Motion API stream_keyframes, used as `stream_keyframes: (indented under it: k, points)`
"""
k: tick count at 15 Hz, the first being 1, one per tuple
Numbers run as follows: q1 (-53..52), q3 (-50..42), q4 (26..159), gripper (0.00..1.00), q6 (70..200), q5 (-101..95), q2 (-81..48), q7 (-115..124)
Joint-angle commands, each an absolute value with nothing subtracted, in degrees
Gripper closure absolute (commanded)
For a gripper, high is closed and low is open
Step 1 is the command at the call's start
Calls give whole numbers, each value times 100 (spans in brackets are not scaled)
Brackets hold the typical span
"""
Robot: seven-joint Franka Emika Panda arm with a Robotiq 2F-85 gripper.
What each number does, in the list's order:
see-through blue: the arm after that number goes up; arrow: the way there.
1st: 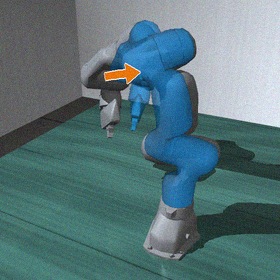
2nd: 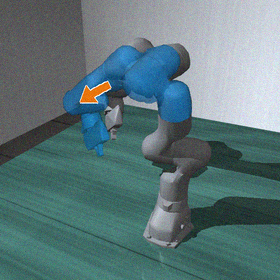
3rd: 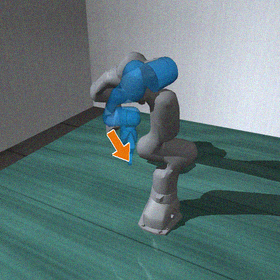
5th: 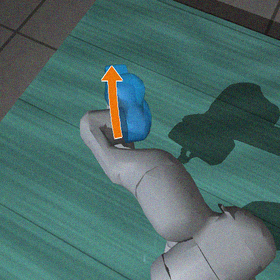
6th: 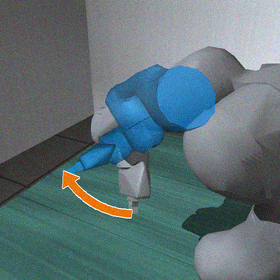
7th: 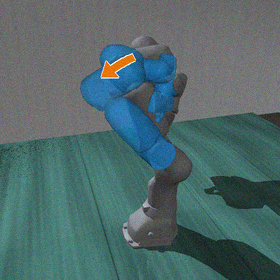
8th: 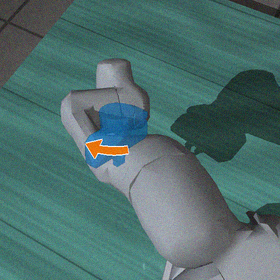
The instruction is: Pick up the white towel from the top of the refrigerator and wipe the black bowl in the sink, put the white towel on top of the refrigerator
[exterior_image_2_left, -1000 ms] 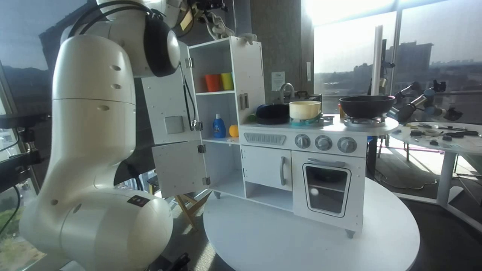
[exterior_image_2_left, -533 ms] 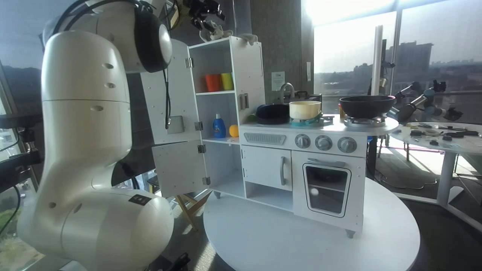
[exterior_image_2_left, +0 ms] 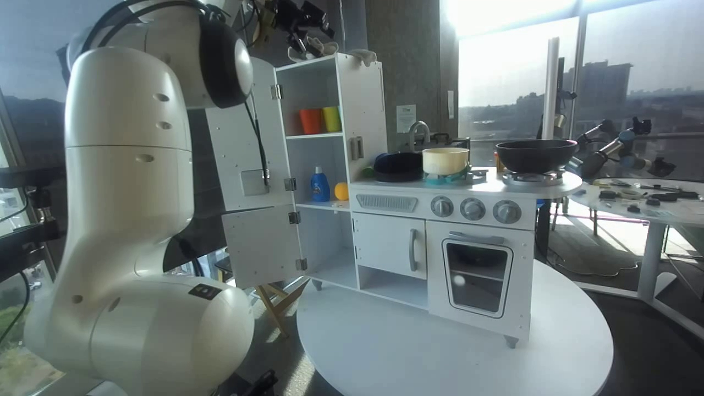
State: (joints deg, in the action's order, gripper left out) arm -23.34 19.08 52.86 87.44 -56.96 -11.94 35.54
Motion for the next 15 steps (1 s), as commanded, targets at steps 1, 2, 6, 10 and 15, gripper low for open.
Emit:
stream_keyframes:
  k: [1, 2, 6, 10, 15]
  points:
    - [-2436, 1906, 5157, 0, 8164, -5776, -1021, 3634]
    - [-2422, 1913, 5192, 0, 8065, -5729, -946, 3657]
    - [-2303, 1899, 5602, 0, 7539, -5465, -611, 3610]
    - [-1964, 1805, 6557, 0, 7581, -4474, 7, 3603]
    - [-1605, 1414, 8066, 0, 8770, -3192, 970, 3332]
